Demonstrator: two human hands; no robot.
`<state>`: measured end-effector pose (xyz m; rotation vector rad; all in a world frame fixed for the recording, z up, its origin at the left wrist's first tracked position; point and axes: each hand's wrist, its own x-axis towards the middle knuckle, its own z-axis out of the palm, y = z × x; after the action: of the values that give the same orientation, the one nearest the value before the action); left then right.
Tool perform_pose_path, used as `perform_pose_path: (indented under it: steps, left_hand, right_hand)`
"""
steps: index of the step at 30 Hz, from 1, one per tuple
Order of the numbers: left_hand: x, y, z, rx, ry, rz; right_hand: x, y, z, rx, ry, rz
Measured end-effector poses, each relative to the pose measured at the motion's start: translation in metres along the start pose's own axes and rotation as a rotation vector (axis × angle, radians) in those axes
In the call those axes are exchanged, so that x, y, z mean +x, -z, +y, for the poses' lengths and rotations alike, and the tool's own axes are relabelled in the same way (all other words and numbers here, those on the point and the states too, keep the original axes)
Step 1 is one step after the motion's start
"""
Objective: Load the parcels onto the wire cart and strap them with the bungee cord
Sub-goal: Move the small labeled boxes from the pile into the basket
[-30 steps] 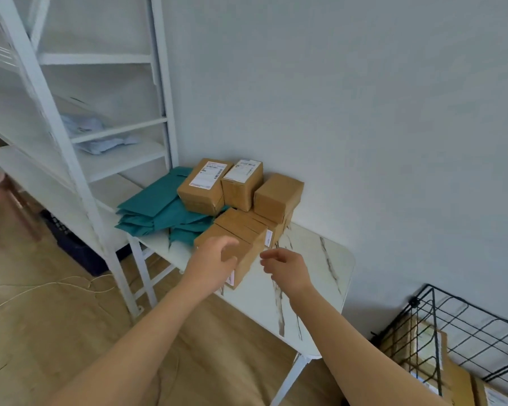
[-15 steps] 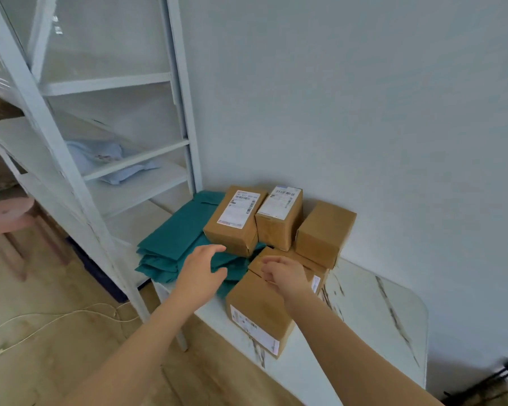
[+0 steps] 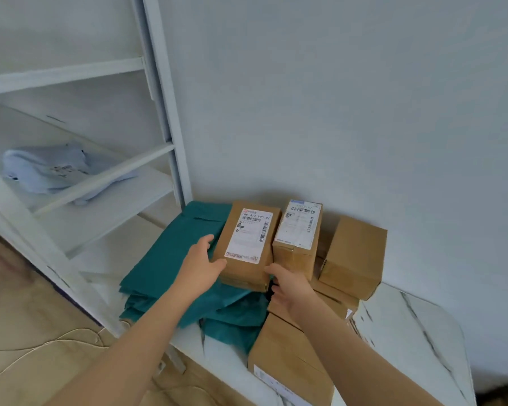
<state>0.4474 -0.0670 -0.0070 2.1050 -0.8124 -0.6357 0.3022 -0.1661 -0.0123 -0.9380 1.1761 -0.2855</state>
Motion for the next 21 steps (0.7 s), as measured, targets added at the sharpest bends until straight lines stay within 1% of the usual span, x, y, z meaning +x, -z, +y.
perform_pose_path:
  steps: [3, 6, 12, 15, 18, 21]
  left_hand:
    - [0.024, 0.008, -0.006, -0.044, 0.054, -0.113]
    - [0.043, 0.014, -0.008, -0.052, 0.062, -0.201]
    - [0.072, 0.023, -0.016, -0.033, 0.074, -0.361]
    - [0.079, 0.023, -0.019, -0.065, 0.075, -0.435]
    - [0.08, 0.024, -0.019, -0.112, 0.079, -0.47]
    - [0.081, 0.029, -0.021, -0.157, 0.096, -0.46]
  right_hand:
    - [0.007, -0.009, 0.002, 0.06, -0.045, 0.047]
    - [0.014, -0.019, 0.003, 0.119, -0.079, 0.091]
    - [0.027, -0.042, 0.001, 0.132, -0.067, 0.161]
    - [0.027, -0.05, 0.003, 0.131, -0.05, 0.173]
    - [0.026, -0.055, 0.006, 0.136, -0.023, 0.208]
    - [0.026, -0.062, 0.009, 0.138, -0.013, 0.236]
